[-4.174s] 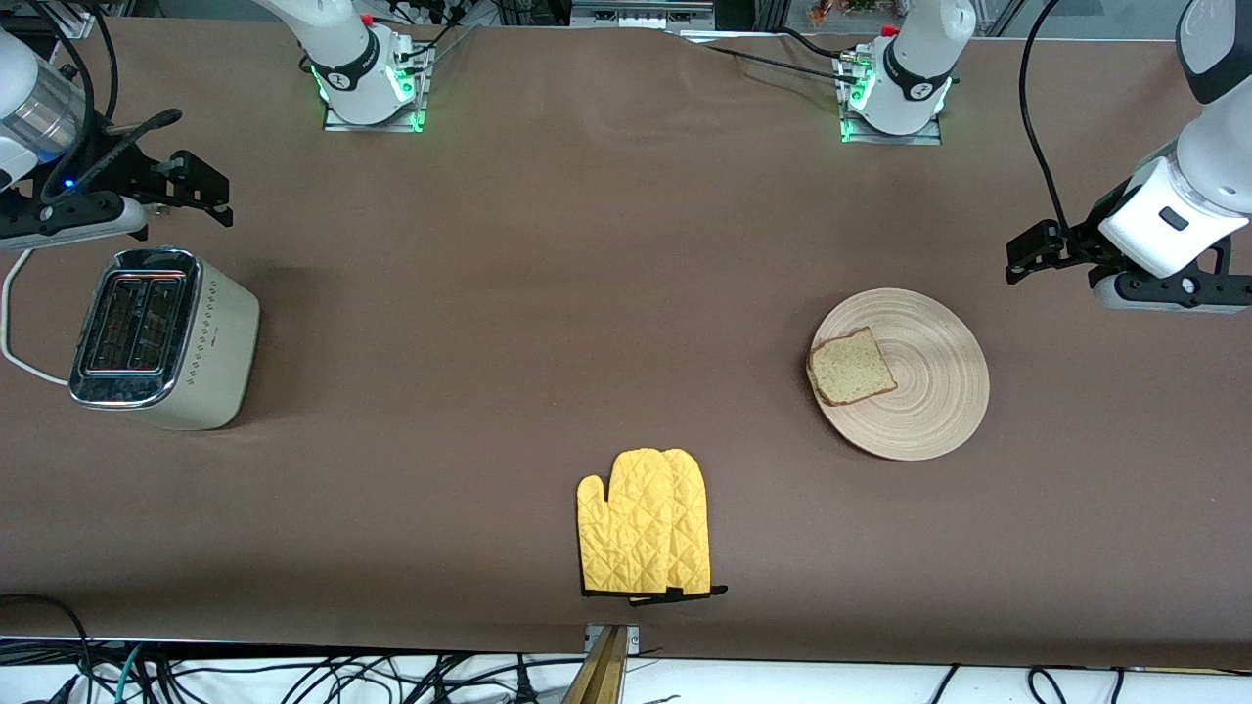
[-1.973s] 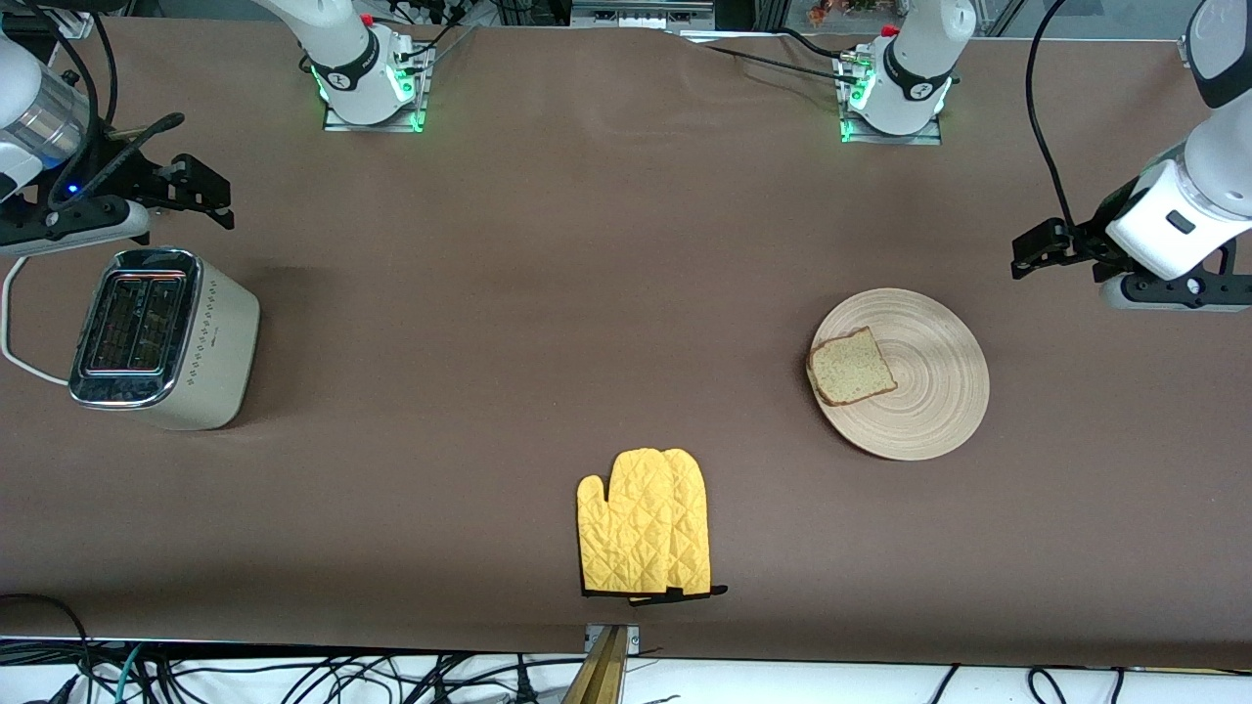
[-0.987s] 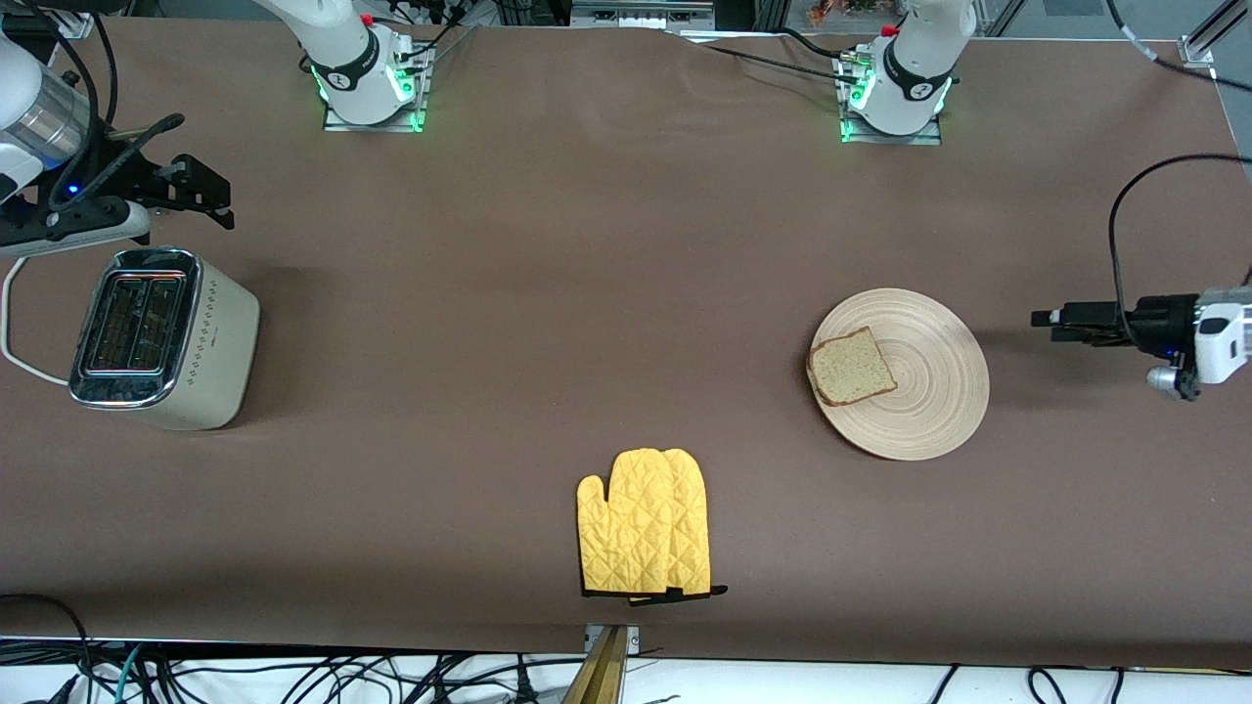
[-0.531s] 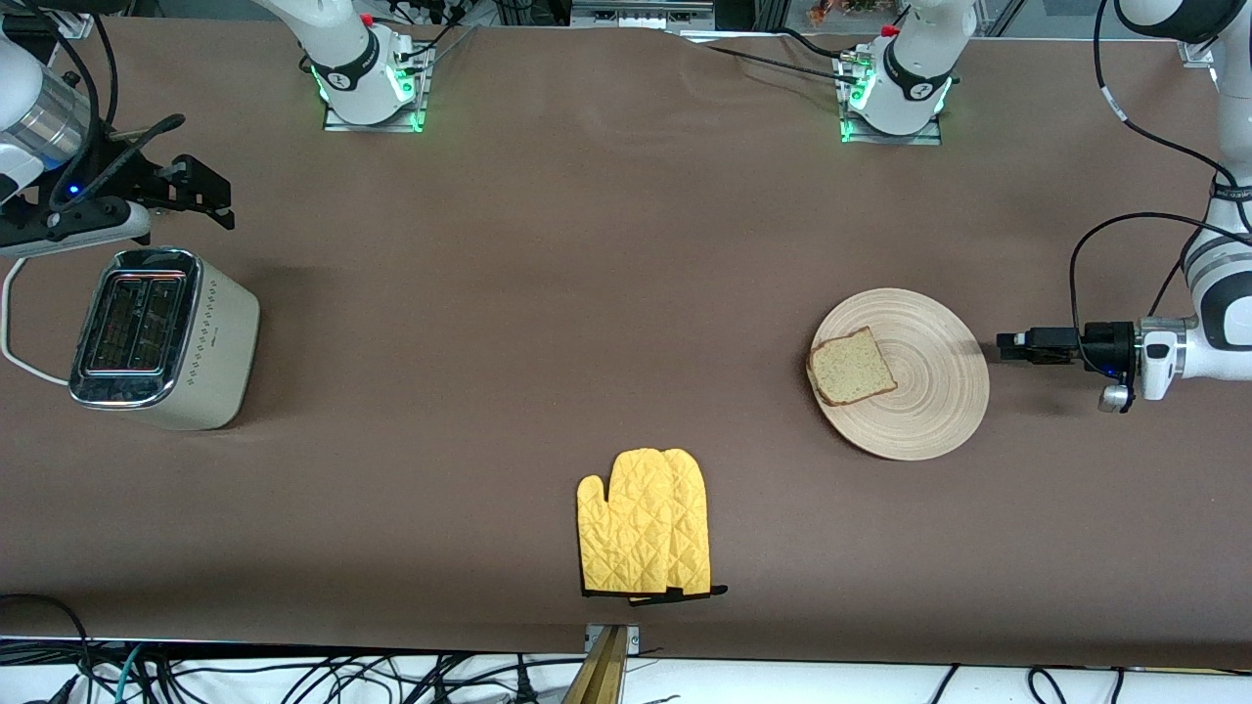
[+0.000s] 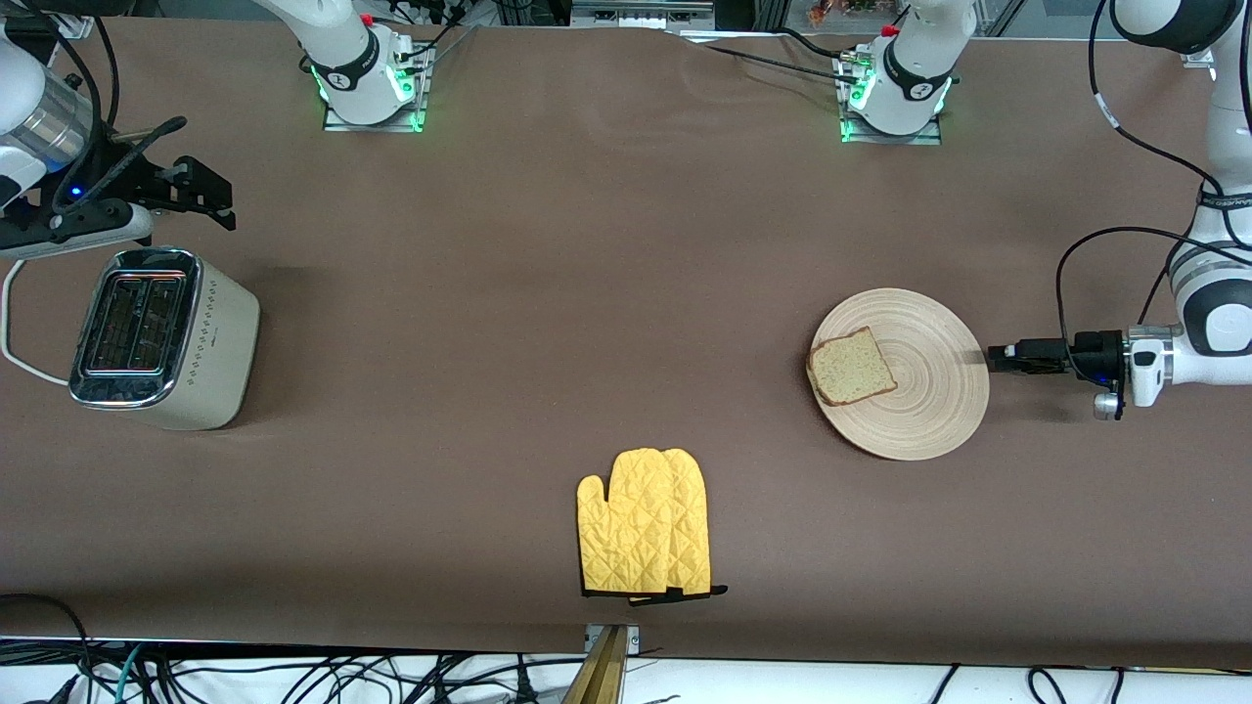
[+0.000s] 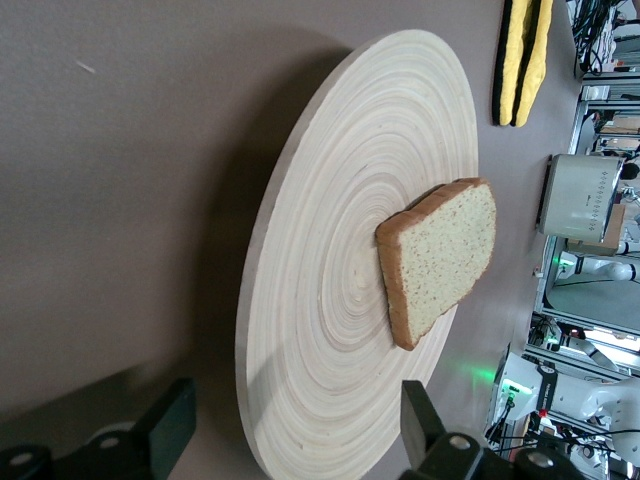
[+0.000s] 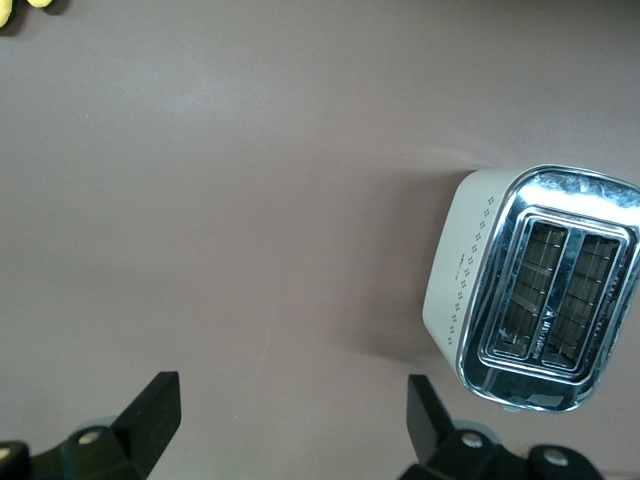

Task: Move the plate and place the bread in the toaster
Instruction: 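Lower the left gripper to the wooden plate's rim and grip it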

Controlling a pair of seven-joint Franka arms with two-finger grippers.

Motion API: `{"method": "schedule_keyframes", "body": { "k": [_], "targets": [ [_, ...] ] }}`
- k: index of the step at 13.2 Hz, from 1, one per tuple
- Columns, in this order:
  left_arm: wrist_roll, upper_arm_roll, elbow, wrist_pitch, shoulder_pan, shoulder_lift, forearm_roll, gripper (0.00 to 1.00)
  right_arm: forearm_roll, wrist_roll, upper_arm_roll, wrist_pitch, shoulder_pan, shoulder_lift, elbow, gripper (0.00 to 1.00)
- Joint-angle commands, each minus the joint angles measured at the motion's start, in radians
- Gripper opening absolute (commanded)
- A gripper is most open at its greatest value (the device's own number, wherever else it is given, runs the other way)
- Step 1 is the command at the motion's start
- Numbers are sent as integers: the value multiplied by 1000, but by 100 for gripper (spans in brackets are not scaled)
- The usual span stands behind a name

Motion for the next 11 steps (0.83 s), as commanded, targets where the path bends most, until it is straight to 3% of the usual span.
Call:
{"method": "schedule_keyframes", "body": {
  "k": [1,4,7,8,11],
  "targets": [
    [24,-2,10,18,-12,32,-21,67,2,-13,1,2,-3,-2,-1,100],
    [53,-3,10,23,-30,46,-24,28,2,-13,1,2,-3,-2,-1,100],
    [102,-2,8,23,-23,76,-70,5,2,-15,1,2,-3,0,-1,100],
    [104,-2,8,23,-21,81,-70,0,2,-15,1,2,-3,0,-1,100],
    [84,-2,8,6,-20,77,-70,0,2,-15,1,2,-3,0,-1,100]
  ]
}}
